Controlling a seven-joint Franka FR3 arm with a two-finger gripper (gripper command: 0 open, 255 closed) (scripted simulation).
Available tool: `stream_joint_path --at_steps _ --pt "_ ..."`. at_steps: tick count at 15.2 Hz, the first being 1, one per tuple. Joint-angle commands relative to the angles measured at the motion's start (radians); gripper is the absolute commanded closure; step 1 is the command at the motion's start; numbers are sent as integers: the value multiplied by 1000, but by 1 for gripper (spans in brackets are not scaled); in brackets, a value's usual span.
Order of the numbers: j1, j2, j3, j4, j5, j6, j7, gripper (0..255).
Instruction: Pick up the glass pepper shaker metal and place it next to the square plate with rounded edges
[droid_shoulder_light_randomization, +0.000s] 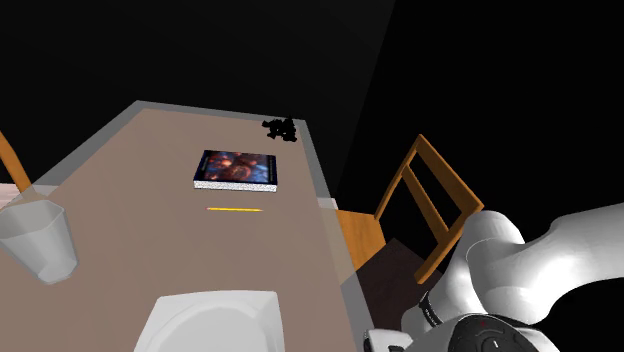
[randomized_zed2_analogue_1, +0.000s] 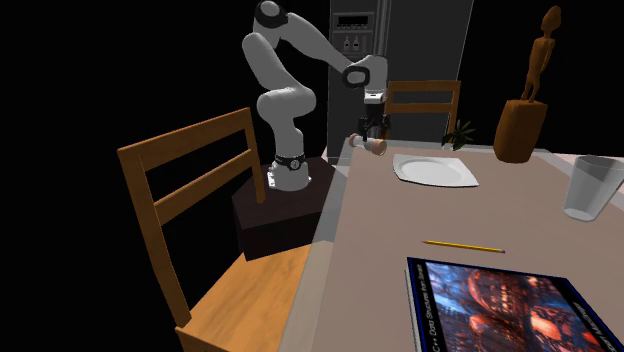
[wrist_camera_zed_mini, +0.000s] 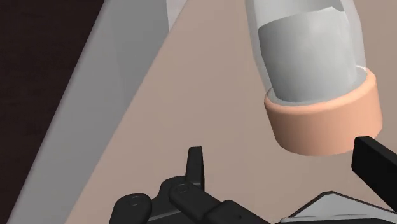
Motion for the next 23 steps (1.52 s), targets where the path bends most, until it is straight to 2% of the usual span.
stream_joint_path --at_steps 1,2,4,5,6,10,13,20,23 --pt "229 -94 88 -19 77 78 5 0" --pt "231 -89 127 -28 109 114 5 0" --pt "199 -72 170 -28 135 145 -10 0" --pt "-54 -12 115 -30 125 180 -16 0" --pt "-52 -7 113 -31 120 184 -12 0" --pt "-72 96 43 108 18 -57 -78 0" --pt "-115 188 42 225 -42 -229 -115 0" --pt "-187 212 173 189 17 -138 -139 0" --pt "-191 221 182 186 16 -126 -137 0"
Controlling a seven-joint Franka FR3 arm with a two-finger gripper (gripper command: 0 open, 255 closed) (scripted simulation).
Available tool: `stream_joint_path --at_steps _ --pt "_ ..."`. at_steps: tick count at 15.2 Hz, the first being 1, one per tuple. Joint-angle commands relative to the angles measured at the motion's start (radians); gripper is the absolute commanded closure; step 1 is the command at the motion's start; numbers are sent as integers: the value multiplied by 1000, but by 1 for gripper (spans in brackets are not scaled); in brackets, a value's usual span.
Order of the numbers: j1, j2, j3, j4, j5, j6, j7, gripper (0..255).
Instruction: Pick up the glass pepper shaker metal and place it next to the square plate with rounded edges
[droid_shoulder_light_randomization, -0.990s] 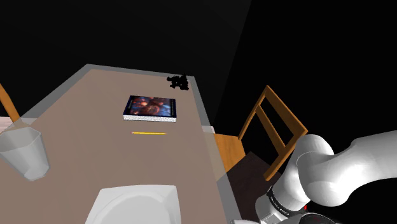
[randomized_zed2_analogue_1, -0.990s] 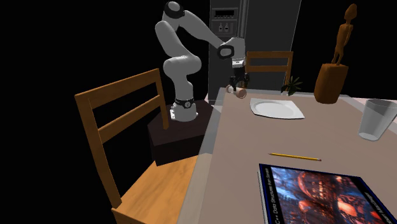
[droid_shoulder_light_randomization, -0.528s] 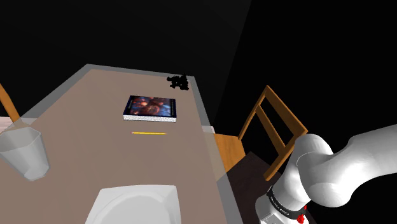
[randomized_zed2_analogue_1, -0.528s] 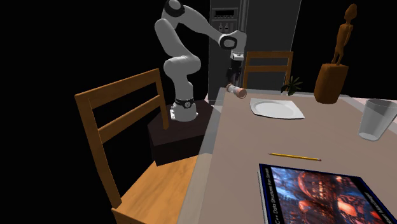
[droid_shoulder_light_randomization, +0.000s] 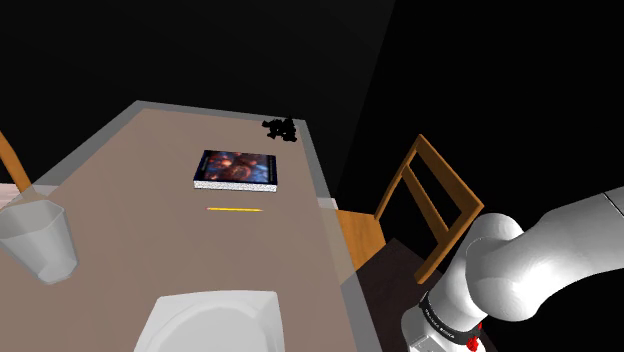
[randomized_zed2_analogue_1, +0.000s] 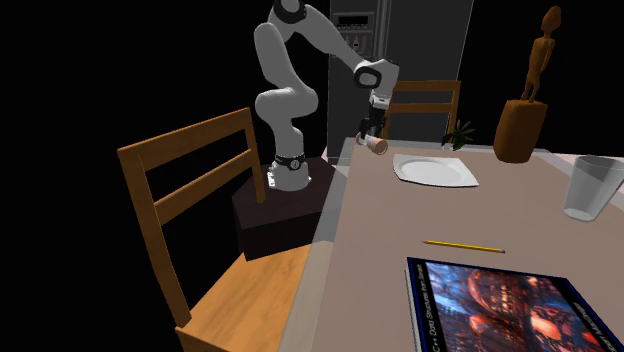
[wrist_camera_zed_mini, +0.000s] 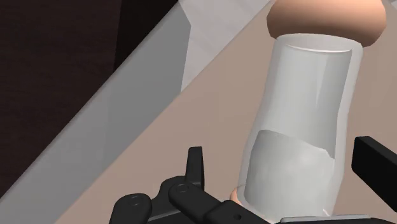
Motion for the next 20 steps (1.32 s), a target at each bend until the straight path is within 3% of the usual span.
stream_joint_path --at_steps 1,6,7,11,15,16,20 --pt "-15 7 -2 -2 3 0 4 0" --pt "-15 7 -2 -2 3 0 4 0" --pt "-15 7 -2 -2 3 0 4 255" --pt "-34 16 20 -1 3 14 3 255" --pt "42 -19 -47 -26 18 -15 3 255" --pt "-10 15 -5 -3 -5 6 10 255" --pt "47 -21 -87 12 -20 -59 20 255"
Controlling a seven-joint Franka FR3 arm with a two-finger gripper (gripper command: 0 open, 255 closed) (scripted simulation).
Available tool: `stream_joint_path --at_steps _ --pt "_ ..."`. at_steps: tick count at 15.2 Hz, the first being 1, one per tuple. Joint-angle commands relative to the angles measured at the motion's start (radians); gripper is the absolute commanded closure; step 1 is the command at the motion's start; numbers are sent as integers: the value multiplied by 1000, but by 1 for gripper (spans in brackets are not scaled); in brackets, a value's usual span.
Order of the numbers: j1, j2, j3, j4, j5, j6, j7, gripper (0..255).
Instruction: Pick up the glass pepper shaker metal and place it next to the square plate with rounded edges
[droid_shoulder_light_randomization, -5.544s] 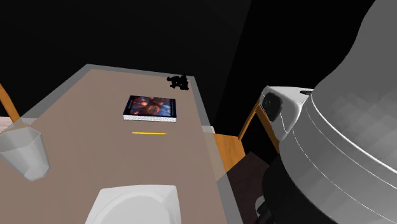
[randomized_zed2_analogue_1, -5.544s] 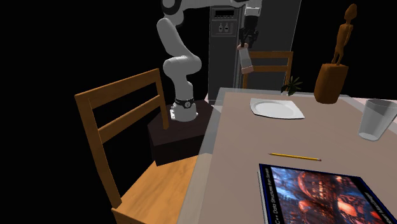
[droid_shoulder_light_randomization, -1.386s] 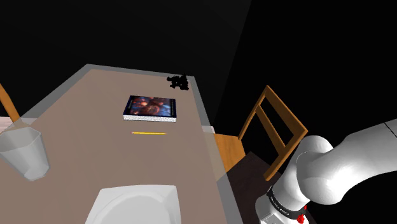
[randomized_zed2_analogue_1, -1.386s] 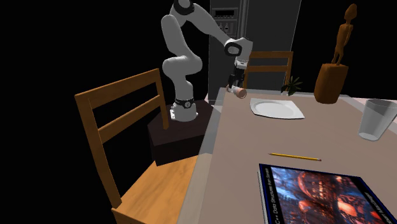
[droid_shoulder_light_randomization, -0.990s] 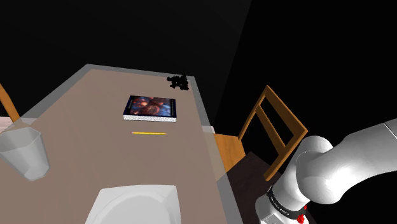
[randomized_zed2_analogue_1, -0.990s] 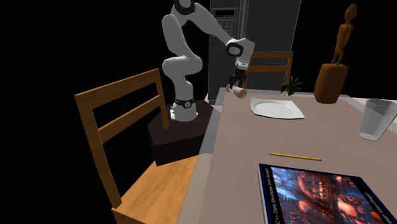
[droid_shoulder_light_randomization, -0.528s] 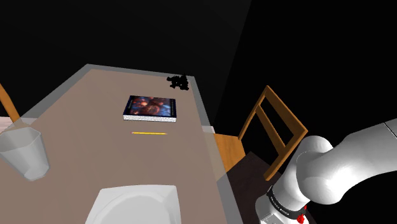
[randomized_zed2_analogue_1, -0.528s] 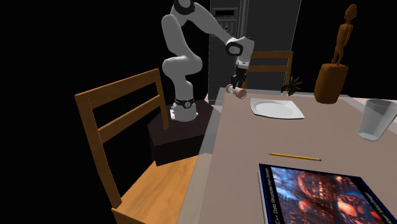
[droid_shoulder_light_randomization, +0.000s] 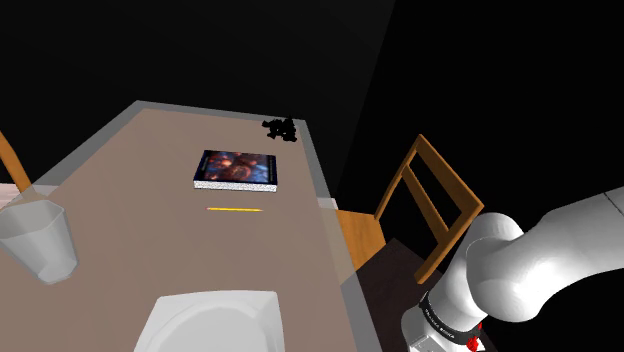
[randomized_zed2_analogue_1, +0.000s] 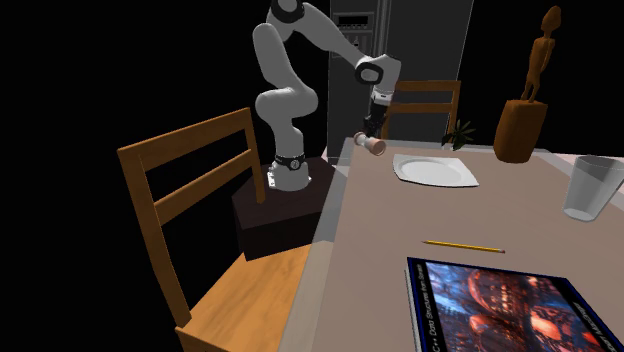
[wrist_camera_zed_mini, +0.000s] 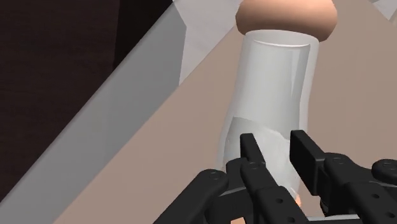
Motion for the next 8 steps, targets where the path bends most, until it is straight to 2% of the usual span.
stream_joint_path --at_steps 1,4,5,6,8 --pt "25 -18 -36 2 -10 -39 5 255" --pt "54 -44 -86 17 -21 -87 12 255" --pt "49 -38 -72 9 -15 -71 9 255" --pt "49 -38 -72 9 -15 -71 9 0" --pt "108 -204 44 -5 -6 2 211 0"
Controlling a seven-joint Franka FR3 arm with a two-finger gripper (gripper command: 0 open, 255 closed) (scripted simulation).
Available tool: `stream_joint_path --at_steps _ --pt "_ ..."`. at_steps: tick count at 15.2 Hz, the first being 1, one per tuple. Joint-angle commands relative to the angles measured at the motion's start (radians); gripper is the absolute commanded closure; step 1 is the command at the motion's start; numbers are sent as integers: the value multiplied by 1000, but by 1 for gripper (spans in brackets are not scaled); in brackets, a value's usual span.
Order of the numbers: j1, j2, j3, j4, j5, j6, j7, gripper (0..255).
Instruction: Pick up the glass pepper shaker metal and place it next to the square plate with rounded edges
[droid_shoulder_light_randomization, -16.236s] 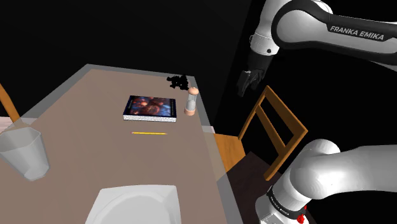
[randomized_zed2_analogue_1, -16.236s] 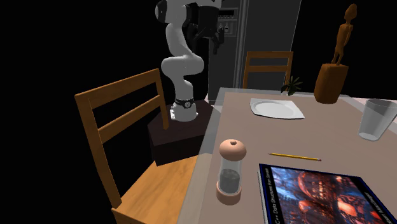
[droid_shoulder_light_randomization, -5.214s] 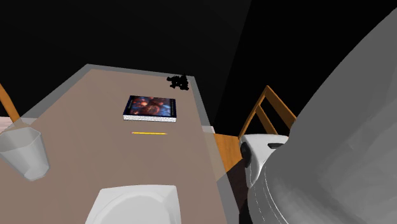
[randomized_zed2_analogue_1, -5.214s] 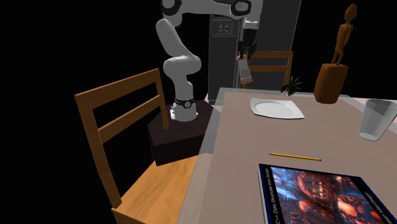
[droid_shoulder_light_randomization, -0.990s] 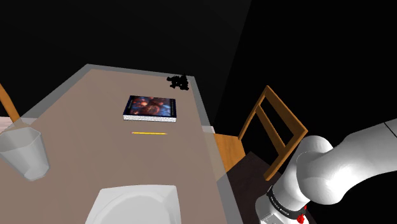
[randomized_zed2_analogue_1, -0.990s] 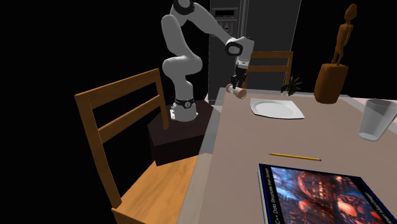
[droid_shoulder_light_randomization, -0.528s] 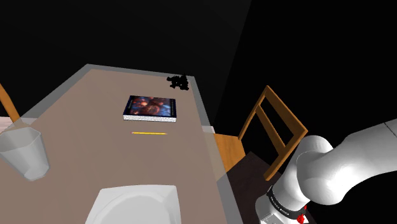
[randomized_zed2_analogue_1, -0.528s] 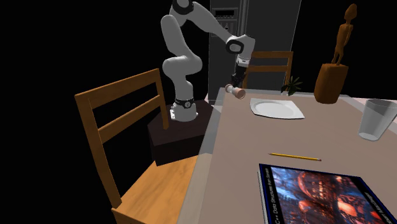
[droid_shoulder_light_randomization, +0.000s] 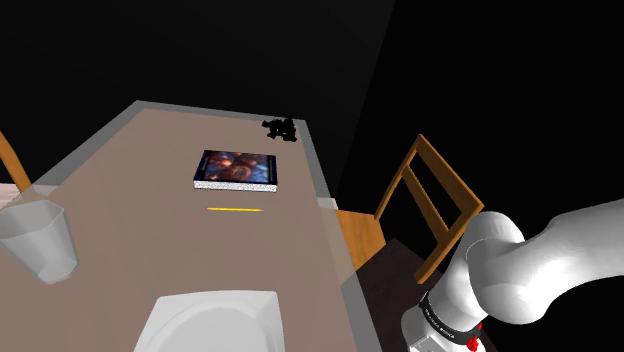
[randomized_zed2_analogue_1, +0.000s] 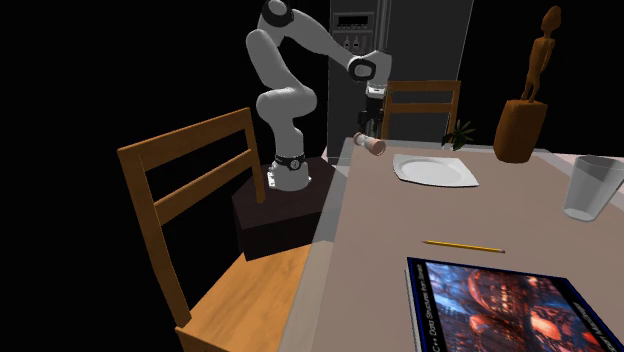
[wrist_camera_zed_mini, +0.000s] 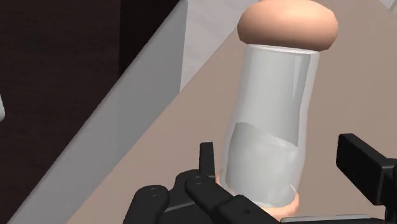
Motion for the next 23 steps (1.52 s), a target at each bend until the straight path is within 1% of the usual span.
stream_joint_path --at_steps 1,2,5,10,17,18,20,21,22,23 --pt "26 -144 127 13 -9 50 206 0" --pt "27 -186 170 25 -20 58 271 0" --pt "6 -131 214 7 -38 128 290 0" --pt "-48 -95 294 -11 -22 205 286 0" --pt "-48 -91 294 -11 -26 208 289 0" --pt "-63 -89 306 -8 -24 215 284 255" --pt "-20 -92 278 -34 -21 211 288 255" --pt "-34 -90 299 -32 -14 222 287 255" --pt "-65 -88 311 -12 -21 219 283 255" --pt "-65 -88 309 -14 -22 219 282 255"
